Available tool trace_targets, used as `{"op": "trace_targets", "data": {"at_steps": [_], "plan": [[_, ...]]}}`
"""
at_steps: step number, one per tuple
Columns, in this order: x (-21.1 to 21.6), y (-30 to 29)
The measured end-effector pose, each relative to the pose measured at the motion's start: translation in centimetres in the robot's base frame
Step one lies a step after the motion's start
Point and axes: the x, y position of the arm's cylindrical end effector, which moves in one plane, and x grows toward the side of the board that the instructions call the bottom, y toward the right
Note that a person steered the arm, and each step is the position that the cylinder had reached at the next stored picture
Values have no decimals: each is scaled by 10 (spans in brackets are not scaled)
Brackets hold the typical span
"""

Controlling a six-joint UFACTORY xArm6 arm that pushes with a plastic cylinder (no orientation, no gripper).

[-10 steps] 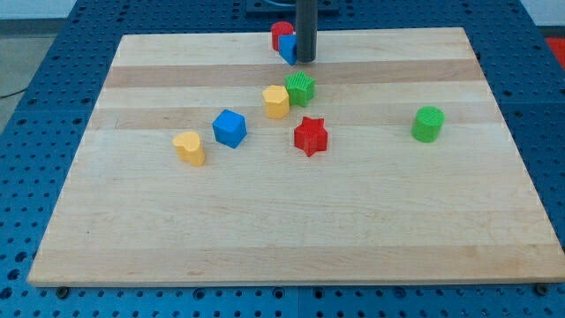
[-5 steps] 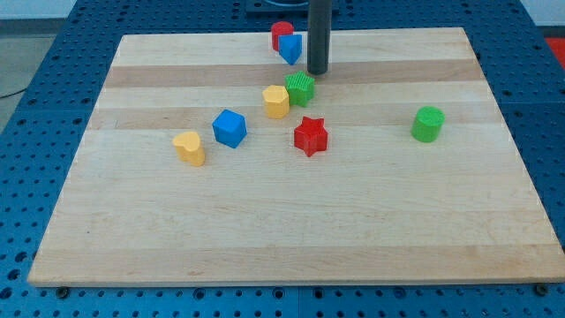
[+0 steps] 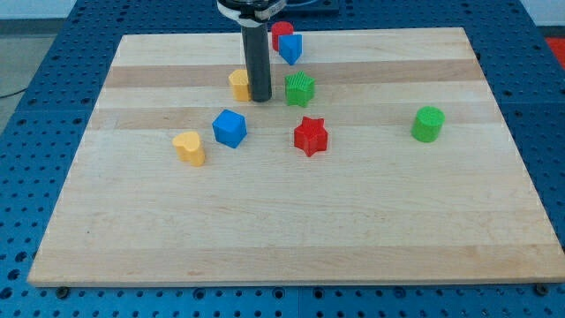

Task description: Slide the yellow hexagon into the red circle

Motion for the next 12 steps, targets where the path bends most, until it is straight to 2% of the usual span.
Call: {"op": "trace_targets", "data": {"at_steps": [1, 3, 5, 7, 11, 12], "plan": [[10, -9], [12, -101], [-3, -48], [-39, -37], [-39, 0], [-56, 0]]}}
